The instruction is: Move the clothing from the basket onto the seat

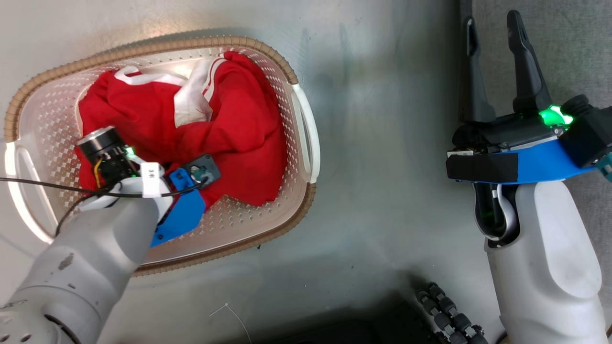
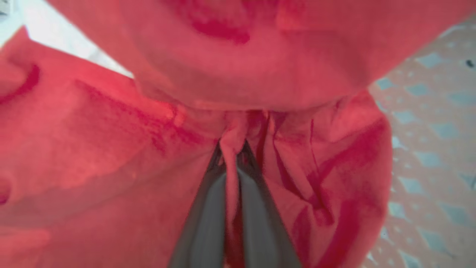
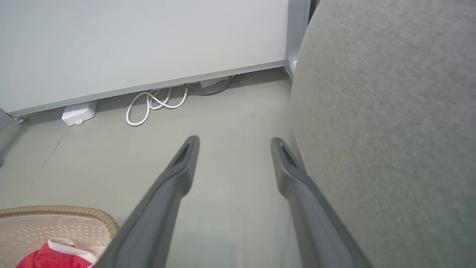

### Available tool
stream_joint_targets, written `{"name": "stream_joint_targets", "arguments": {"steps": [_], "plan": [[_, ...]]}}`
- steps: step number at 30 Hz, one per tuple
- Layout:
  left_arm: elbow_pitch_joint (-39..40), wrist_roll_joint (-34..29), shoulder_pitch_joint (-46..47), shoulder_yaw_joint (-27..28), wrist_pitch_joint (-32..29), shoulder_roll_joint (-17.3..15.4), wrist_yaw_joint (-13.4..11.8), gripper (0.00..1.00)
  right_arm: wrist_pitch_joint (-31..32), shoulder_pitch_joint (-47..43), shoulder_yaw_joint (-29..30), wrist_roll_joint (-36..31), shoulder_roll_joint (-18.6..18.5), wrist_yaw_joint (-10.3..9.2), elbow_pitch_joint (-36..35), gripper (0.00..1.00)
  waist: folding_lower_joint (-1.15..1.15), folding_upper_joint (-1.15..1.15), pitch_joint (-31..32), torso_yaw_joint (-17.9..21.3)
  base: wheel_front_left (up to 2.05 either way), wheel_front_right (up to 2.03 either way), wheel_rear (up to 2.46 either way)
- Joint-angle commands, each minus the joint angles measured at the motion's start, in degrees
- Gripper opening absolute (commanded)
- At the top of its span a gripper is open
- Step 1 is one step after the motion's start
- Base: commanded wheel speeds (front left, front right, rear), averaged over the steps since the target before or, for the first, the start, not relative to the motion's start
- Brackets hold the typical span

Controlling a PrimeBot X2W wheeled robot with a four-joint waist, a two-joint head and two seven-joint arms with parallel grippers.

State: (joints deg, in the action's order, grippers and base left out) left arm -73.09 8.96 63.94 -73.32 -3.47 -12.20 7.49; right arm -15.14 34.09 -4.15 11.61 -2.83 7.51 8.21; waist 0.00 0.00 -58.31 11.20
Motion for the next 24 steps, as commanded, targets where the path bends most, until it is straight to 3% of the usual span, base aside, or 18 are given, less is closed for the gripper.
{"name": "stream_joint_targets", "arguments": {"steps": [1, 5, 24], "plan": [[0.03, -0.07, -0.08, -0.14, -0.4, 0.42, -0.06, 0.0, -0.02, 0.02, 0.33, -0.19, -0.09, -0.04, 0.15, 1.0, 0.0, 0.0, 0.63, -0.06, 0.0, 0.0, 0.0], [0.1, 0.29, -0.66, -0.15, -0.92, 1.93, -0.06, 0.0, -0.02, -0.6, 0.55, -0.22, -0.09, -0.04, 0.56, 1.0, 0.0, 0.0, 2.15, -0.26, 0.0, 0.0, 0.0], [2.35, 5.45, -5.6, -0.16, 4.38, 3.15, -0.06, 0.0, -0.02, -3.65, 0.83, -1.44, -0.1, -0.04, 3.07, 1.0, 0.0, 0.0, 13.08, -2.8, 0.0, 0.0, 0.0]]}}
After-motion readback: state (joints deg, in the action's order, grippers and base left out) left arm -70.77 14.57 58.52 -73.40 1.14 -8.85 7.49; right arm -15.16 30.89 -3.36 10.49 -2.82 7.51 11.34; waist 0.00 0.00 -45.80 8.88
